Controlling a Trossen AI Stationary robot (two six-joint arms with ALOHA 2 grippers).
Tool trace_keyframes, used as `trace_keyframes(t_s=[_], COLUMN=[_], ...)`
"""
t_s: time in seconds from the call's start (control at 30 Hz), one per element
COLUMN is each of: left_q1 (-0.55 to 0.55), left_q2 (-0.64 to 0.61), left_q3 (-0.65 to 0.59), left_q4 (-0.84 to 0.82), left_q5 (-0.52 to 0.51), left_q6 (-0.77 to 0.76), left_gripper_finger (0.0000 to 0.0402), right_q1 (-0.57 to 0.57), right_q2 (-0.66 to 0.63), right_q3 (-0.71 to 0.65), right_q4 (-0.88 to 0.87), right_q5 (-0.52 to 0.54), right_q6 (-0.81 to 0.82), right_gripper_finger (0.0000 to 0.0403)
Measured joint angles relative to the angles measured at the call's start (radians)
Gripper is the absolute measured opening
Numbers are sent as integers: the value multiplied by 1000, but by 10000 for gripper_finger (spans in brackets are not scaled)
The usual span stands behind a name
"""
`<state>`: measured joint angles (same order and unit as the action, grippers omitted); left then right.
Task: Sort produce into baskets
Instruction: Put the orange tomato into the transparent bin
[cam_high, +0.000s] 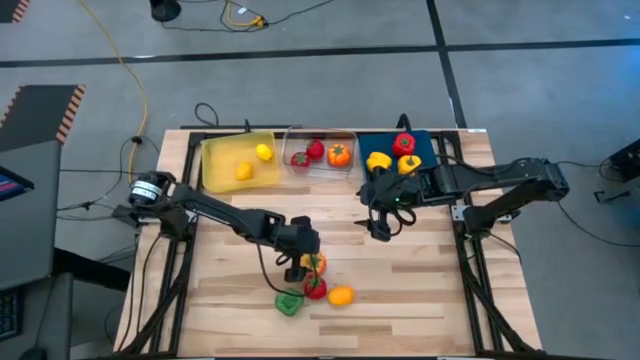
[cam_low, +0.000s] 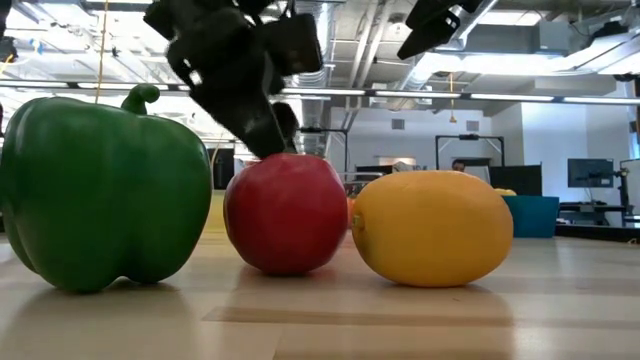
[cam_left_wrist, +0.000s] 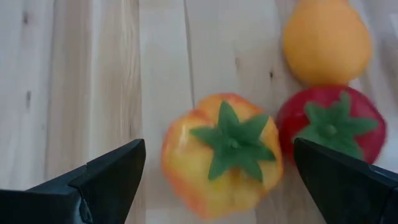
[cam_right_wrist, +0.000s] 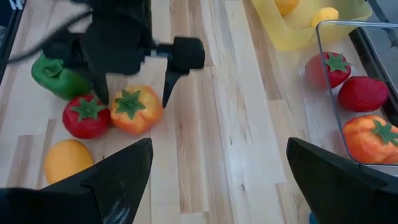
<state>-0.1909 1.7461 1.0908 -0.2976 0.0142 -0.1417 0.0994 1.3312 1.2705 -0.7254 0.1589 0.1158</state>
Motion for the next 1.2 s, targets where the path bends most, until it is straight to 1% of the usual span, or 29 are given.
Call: trace_keyframes(t_s=[0.33, 0.67, 0.8, 0.93, 1.03, 1.2], left_q1=[2, 3, 22, 67, 117, 223], left_q2=[84, 102, 94, 41, -14, -125], left_q3=[2, 1, -1, -1, -1, -1], left_q4=[29, 98, 101, 98, 97, 106], left_q5=[-8, -31, -28, -27, -35, -136], left_q6=[-19, 3, 1, 2, 33, 116], left_gripper_finger=[392, 350, 345, 344, 343, 347], right_q1=[8, 11, 11, 11, 11, 11], right_q2=[0, 0, 0, 0, 0, 0], right_q3=[0, 0, 0, 0, 0, 0], right_q4=[6, 0, -1, -1, -1, -1], right_q5=[-1, -1, -1, -1, -1, -1], right_q6=[-1, -1, -1, -2, -3, -3], right_gripper_finger=[397, 397, 397, 397, 397, 397])
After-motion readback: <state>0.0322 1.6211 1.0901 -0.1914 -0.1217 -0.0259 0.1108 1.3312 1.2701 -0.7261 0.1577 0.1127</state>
